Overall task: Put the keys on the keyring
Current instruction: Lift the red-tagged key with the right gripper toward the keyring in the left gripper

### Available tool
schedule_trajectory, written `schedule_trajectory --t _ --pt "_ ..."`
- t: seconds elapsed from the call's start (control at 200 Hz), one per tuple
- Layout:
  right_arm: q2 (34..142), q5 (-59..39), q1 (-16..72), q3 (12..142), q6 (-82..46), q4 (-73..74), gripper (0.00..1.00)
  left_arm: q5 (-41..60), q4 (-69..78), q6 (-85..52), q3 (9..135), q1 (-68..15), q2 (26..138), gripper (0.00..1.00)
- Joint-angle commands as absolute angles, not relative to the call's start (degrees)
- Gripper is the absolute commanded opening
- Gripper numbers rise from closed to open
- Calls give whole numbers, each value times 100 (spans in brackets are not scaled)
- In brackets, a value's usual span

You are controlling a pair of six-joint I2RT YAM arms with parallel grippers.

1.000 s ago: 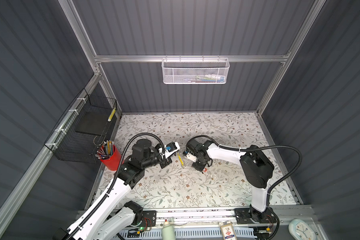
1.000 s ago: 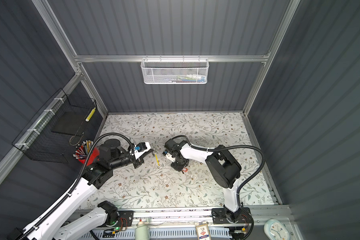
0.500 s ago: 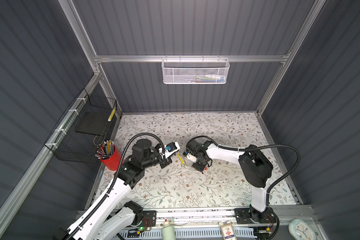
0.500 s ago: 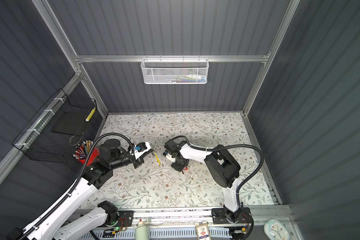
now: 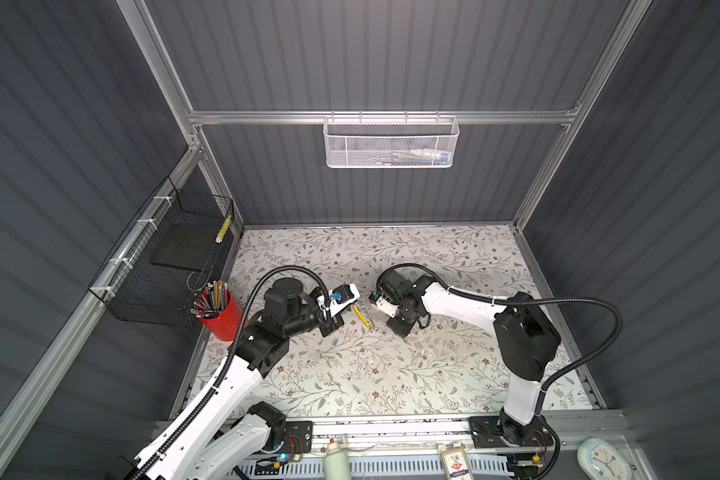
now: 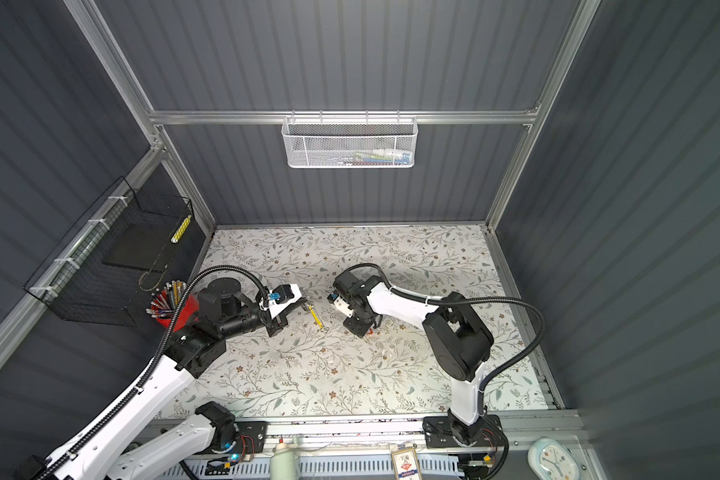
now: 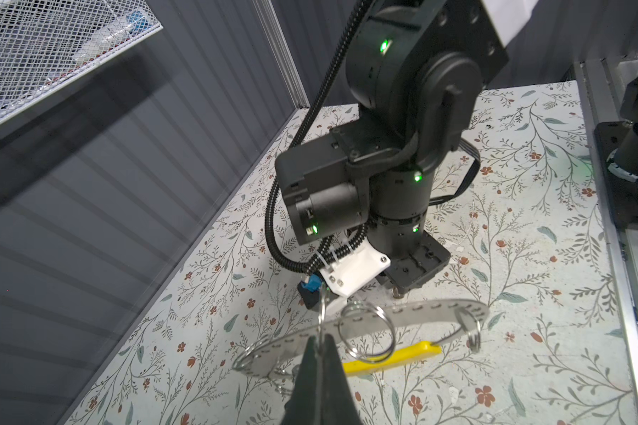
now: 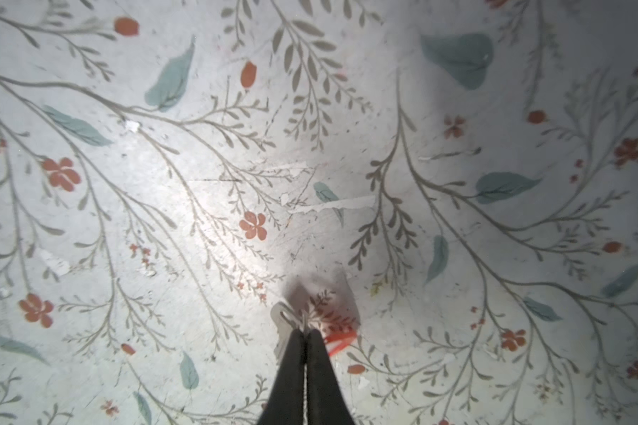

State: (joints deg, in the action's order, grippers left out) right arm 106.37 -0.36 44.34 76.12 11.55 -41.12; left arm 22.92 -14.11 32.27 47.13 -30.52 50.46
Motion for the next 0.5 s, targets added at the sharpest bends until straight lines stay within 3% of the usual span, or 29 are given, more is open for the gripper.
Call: schedule_trajectory --t 0.0,0.27,0.495 --pt "10552 -414 4352 7641 1162 -4174 5 2356 -1261 3117 4698 -3010 4915 0" --pt "10321 -795 4184 7494 1115 -3968 3 2359 -1270 3098 4670 -3015 4853 0" --pt "9316 -1299 3879 6983 966 -3305 1 2634 -960 2940 4563 -3014 4975 0"
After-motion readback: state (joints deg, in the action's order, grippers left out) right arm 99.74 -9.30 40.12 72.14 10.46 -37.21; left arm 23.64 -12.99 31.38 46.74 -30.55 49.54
